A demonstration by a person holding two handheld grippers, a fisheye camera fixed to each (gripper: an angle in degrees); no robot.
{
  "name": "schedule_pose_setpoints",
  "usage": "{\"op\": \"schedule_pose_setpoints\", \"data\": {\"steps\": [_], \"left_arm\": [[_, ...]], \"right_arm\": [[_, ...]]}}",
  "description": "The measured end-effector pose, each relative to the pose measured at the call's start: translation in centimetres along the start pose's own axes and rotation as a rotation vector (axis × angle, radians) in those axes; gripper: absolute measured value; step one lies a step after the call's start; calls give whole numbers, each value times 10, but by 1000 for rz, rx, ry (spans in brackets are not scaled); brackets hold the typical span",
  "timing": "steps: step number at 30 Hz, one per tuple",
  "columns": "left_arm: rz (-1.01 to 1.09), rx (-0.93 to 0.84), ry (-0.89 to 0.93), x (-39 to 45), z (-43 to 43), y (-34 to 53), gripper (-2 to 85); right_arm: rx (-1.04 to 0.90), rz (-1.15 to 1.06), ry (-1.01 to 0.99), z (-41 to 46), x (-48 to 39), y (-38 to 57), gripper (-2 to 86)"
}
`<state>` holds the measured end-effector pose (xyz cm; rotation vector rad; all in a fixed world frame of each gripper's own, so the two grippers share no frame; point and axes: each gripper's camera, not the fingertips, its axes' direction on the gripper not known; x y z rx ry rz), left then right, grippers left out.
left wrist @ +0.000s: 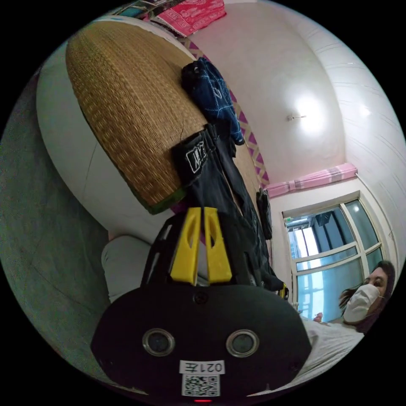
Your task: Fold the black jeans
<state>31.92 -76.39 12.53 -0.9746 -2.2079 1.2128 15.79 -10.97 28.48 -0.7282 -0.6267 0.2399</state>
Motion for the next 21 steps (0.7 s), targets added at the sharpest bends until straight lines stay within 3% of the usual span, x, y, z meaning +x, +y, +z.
{"op": "schedule_pose_setpoints", "data": {"steps": [8,13,17,21], "left_arm": [[210,-10,60,64,5,-54,-9],[333,-32,18,135,33,-128,-9],[329,-100,-82,170,96,-199,-6],[233,-234,-200,154,181,-250,24]], "right_arm": [[-21,46,11,20,3,-17,7],[-26,8,57,86,-25,-87,10],[-47,35,158,151,-14,-144,20],[-146,47,348,231,33,-192,53]]}}
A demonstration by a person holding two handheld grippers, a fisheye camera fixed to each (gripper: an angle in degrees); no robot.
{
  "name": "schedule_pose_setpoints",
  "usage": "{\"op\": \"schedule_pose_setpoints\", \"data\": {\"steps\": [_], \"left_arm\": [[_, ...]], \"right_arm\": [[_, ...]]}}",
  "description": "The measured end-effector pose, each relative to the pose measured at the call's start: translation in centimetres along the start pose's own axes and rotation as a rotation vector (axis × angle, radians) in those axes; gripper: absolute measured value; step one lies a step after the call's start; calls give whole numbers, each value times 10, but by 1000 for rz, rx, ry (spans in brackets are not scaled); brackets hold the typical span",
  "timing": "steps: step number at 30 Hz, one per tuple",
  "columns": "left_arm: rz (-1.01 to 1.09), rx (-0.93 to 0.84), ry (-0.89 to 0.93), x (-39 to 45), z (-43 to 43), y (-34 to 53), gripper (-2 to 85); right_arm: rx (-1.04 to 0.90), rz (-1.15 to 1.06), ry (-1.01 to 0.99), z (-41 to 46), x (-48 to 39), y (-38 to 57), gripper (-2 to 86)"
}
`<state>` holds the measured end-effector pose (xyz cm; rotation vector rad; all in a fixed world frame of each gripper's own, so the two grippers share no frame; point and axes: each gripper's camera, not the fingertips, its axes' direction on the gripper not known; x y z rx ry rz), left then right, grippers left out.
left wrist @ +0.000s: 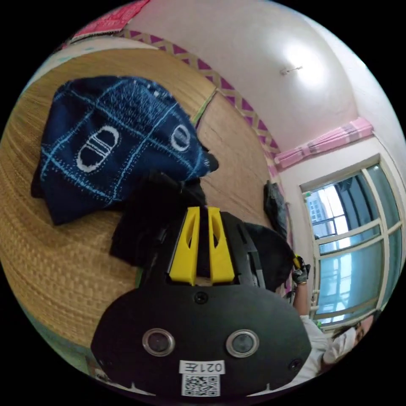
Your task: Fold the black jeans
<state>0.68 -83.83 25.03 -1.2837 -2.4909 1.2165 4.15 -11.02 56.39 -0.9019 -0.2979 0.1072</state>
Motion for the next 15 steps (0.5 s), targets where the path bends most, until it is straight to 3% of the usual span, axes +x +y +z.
{"op": "schedule_pose_setpoints", "data": {"steps": [2,5,10,15], "left_arm": [[-43,-37,-83,-13,17,-8,40],[-28,47,-87,-23,7,-1,33],[66,98,-95,-24,-17,29,16],[4,200,-113,-36,-27,52,52]], "right_arm": [[-5,6,57,20,13,-8,57],[49,-45,73,21,9,4,57],[-194,-457,106,64,-72,76,26],[-393,-793,68,133,-134,187,34]]}}
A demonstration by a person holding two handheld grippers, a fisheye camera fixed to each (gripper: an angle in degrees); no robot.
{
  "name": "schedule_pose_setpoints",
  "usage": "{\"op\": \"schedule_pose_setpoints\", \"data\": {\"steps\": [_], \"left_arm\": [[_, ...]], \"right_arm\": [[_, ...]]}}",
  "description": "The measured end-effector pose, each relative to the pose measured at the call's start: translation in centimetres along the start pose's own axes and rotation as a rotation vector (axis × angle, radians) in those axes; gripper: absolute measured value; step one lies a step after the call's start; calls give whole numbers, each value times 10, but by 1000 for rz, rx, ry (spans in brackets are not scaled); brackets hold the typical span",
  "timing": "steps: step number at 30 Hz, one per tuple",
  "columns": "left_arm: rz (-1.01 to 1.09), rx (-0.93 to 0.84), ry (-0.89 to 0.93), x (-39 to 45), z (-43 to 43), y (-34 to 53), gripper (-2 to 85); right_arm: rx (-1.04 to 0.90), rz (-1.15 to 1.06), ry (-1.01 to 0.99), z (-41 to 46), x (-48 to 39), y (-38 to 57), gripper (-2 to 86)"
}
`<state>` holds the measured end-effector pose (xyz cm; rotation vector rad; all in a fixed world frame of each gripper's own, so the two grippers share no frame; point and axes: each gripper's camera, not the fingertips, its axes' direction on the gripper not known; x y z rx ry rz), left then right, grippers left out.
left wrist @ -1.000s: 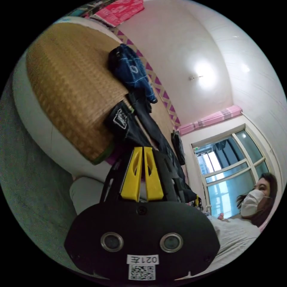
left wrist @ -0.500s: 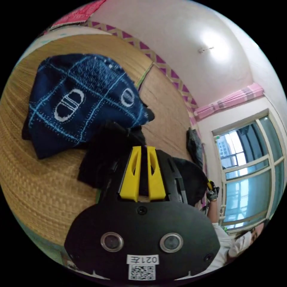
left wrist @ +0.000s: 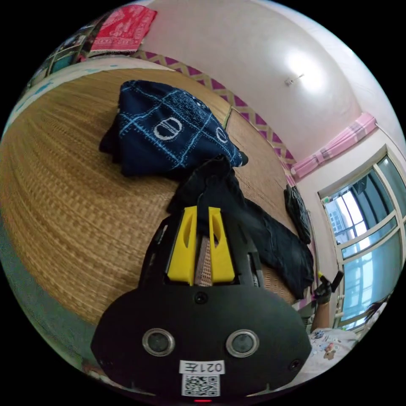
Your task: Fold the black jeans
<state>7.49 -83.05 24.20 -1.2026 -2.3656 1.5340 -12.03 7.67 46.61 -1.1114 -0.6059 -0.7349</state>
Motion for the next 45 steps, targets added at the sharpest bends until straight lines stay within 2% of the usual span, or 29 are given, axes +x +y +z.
{"op": "schedule_pose_setpoints", "data": {"steps": [4,8,10,12,13,19,23,25,30,34,40,45], "left_arm": [[-99,13,27,-18,6,4,78],[-136,32,137,-33,21,-5,76],[-140,33,190,-37,29,-14,65],[-177,-1,193,-41,42,-23,5],[-187,-7,201,-42,44,-25,2],[-129,9,229,-29,26,-19,-9],[-164,-73,175,-37,54,-15,-6],[-190,-56,223,-40,58,-13,-1],[-179,-25,214,-25,53,0,72],[-184,-63,219,-8,62,10,94],[-236,-79,137,24,89,10,91],[-257,-56,190,46,117,24,48]], "right_arm": [[-113,-156,61,66,-59,14,43],[-139,-199,43,96,-82,19,36],[-133,-189,5,105,-86,18,27],[-128,-183,2,111,-88,19,23],[-133,-178,0,115,-88,19,22],[-106,-146,-11,114,-93,33,17],[-97,-134,-22,117,-93,39,19],[-125,-148,11,124,-97,42,26],[-134,-216,167,130,-109,57,44],[-147,-205,172,137,-105,66,47],[-100,-168,130,129,-99,76,42],[-54,-141,104,112,-97,90,32]]}}
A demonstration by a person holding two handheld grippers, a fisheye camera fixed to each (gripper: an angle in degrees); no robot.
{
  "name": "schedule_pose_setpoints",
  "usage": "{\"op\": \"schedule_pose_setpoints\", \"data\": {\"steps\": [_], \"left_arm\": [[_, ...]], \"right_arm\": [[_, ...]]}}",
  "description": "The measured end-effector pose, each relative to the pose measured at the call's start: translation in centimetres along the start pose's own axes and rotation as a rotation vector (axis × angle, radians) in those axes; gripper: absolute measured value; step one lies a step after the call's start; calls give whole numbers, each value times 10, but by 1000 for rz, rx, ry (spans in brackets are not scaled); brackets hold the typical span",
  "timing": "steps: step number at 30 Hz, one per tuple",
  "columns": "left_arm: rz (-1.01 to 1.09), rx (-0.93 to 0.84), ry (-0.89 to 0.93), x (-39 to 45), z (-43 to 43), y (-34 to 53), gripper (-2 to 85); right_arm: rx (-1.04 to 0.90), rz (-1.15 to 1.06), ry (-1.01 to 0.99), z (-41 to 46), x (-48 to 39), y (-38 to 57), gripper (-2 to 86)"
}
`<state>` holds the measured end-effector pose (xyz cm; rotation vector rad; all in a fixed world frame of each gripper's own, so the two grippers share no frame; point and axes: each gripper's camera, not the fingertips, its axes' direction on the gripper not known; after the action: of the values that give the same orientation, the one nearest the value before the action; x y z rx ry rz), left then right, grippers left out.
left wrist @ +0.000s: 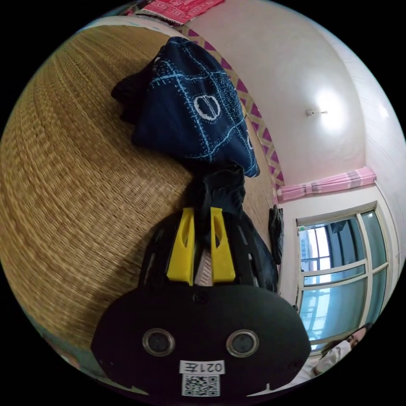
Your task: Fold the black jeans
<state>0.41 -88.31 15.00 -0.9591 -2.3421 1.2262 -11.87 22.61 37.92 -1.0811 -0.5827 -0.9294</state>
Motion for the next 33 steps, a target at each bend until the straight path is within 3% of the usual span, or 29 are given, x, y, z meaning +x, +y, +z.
{"op": "schedule_pose_setpoints", "data": {"steps": [3,7,10,16,21,26,29,33], "left_arm": [[25,37,58,15,1,14,36],[167,80,-1,75,-4,33,32],[329,135,-53,148,-8,60,33],[737,144,-63,313,29,159,38],[1034,-18,-24,431,141,278,43],[1104,-225,-34,469,290,373,29],[1098,-394,-129,459,377,416,8],[1129,-310,-93,473,384,441,-1]], "right_arm": [[14,16,12,-13,4,14,24],[53,33,100,-36,16,34,13],[90,42,166,-51,27,43,6],[177,152,99,-80,62,61,-3],[292,198,84,-119,73,91,-5],[385,257,88,-159,87,125,-5],[410,306,83,-177,101,144,-5],[426,338,97,-199,116,164,-3]]}}
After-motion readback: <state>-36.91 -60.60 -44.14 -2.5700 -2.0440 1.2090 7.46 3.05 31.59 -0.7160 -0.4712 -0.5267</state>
